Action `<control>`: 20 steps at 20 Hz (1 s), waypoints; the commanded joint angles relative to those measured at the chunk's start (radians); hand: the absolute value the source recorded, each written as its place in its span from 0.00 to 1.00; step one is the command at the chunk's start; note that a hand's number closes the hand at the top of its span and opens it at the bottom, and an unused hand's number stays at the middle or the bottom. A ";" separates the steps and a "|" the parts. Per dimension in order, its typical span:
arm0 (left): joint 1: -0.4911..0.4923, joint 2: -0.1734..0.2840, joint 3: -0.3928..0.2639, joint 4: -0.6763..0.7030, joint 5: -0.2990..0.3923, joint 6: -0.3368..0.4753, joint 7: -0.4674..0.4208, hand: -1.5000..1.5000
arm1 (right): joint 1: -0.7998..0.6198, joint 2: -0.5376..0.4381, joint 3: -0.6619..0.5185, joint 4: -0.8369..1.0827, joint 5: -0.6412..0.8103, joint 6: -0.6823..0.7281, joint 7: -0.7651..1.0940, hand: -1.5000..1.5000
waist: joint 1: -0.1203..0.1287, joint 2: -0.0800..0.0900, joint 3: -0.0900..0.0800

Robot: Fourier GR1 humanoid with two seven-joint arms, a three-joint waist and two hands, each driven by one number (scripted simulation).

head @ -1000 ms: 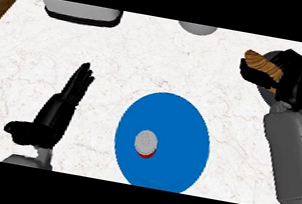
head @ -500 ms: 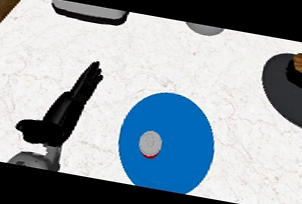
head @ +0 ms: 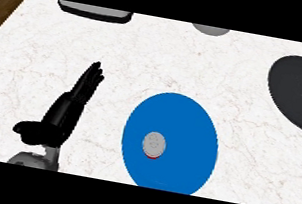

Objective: Pick the croissant from the plate and place it in the pan

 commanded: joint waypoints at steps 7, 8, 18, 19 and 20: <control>-0.024 0.007 -0.004 0.009 0.002 -0.023 -0.009 0.50 | -0.064 -0.066 0.008 0.240 -0.007 0.425 0.050 0.00 | 0.040 0.018 0.004; -0.060 -0.022 -0.021 0.014 -0.006 -0.005 0.027 0.50 | -0.073 -0.024 0.010 0.242 -0.004 0.396 0.042 0.00 | 0.037 0.019 0.005; -0.026 -0.028 -0.021 0.016 -0.021 0.012 -0.004 0.50 | -0.069 -0.039 -0.184 0.158 -0.200 0.345 -0.208 0.00 | 0.012 0.009 0.004; -0.020 -0.017 -0.019 -0.022 -0.014 0.008 0.026 0.50 | -0.027 -0.038 -0.224 0.156 -0.243 0.378 -0.269 0.00 | 0.010 0.007 0.006; 0.012 -0.023 -0.028 0.008 -0.023 0.011 -0.004 0.50 | -0.041 -0.070 -0.234 0.166 -0.256 0.430 -0.258 0.00 | 0.003 0.004 0.003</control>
